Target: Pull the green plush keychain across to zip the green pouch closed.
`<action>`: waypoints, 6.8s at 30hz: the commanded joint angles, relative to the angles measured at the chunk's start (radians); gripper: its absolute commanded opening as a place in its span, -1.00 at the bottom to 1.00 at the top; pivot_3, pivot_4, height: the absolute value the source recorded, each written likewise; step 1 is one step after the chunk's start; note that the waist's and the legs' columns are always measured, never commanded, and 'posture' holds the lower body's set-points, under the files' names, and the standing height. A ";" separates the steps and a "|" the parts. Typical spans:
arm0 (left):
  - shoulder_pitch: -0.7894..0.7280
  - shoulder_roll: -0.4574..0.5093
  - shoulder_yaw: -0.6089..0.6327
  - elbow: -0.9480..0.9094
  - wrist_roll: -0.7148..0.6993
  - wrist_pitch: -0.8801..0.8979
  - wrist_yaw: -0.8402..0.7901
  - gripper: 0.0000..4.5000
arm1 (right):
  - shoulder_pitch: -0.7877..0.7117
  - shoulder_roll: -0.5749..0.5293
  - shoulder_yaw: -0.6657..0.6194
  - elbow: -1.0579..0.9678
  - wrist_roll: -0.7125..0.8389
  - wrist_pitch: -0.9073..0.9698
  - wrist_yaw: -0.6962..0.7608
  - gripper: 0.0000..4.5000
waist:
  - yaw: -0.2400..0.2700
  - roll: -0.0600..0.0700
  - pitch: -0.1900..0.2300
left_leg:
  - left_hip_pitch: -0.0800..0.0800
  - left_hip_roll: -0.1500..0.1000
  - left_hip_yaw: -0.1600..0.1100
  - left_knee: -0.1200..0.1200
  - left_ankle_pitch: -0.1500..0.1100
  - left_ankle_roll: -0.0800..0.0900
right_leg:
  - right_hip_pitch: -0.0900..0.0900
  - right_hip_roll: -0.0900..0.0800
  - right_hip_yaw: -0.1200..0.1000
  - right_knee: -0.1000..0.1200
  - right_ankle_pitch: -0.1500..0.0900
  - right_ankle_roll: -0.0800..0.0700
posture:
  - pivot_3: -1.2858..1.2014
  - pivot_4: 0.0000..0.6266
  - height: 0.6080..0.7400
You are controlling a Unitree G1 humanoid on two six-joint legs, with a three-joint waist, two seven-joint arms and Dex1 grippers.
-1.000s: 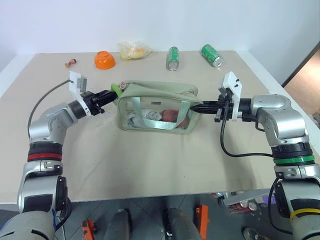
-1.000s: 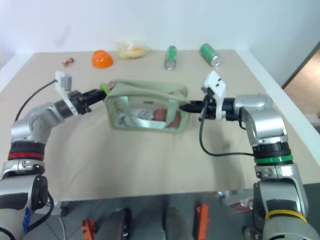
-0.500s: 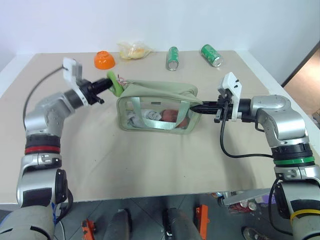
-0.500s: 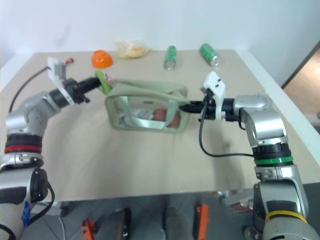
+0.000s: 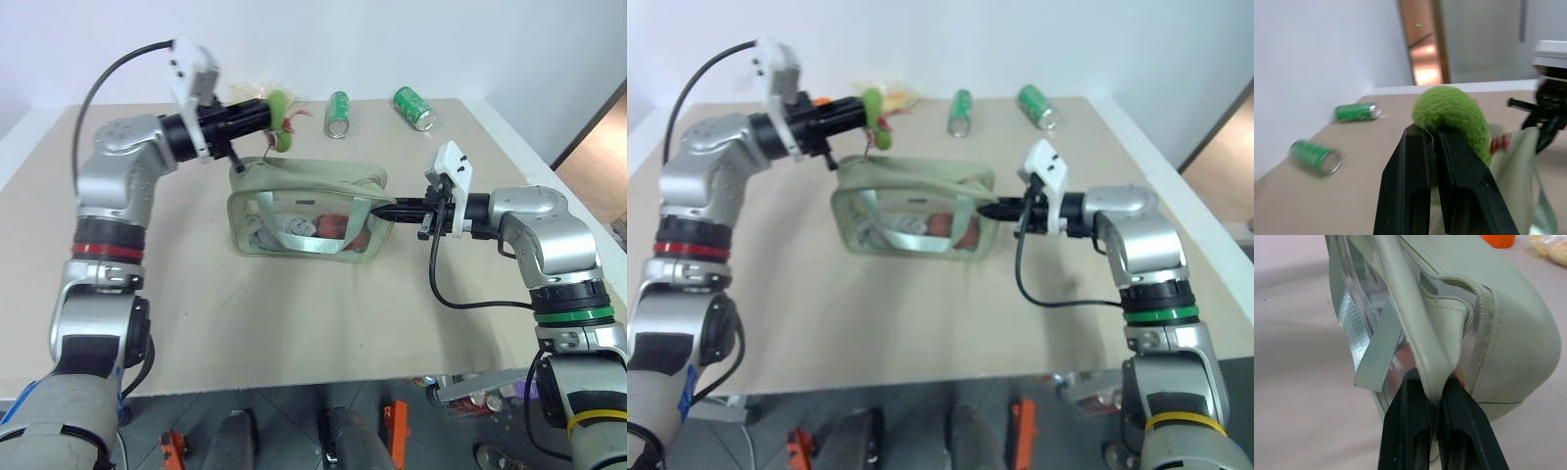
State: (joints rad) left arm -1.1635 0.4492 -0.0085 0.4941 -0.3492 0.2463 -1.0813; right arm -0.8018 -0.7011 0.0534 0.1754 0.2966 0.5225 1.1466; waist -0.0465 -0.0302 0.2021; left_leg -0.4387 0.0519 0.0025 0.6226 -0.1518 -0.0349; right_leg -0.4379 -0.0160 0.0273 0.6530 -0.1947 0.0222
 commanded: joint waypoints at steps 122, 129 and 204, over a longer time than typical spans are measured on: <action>0.509 0.143 0.096 -0.384 -0.179 0.326 0.006 -1.00 | -0.293 0.230 0.136 -0.027 0.052 -0.014 -0.058 0.21 | 0.023 0.000 0.000 | -0.001 -0.001 -0.001 0.003 0.001 0.001 | 0.000 -0.001 0.000 0.004 -0.001 -0.002 | 0.03 -0.52 1.00; 0.513 0.144 0.098 -0.391 -0.183 0.327 0.012 -1.00 | -0.330 0.249 0.159 0.083 -0.029 -0.067 -0.067 0.21 | 0.023 0.000 0.000 | -0.001 -0.001 -0.001 0.003 0.001 0.001 | -0.001 -0.001 0.000 0.004 -0.001 -0.002 | 0.03 -0.52 1.00; 0.595 0.132 0.168 -0.428 -0.250 0.447 0.151 -0.60 | 0.080 0.009 0.057 0.058 -0.331 -0.217 -0.248 -0.46 | 0.020 -0.004 -0.003 | 0.003 -0.003 0.002 0.001 0.003 0.003 | 0.003 -0.004 0.000 -0.003 0.002 -0.004 | 0.03 -0.52 1.00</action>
State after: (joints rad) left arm -0.5747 0.5733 0.1347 0.0550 -0.5939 0.6748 -0.9549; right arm -0.6749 -0.6878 0.2114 0.2493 -0.1092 0.2549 0.8961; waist -0.0262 -0.0339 0.1988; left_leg -0.4365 0.0493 0.0041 0.6234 -0.1491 -0.0320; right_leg -0.4354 -0.0202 0.0277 0.6497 -0.1929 0.0185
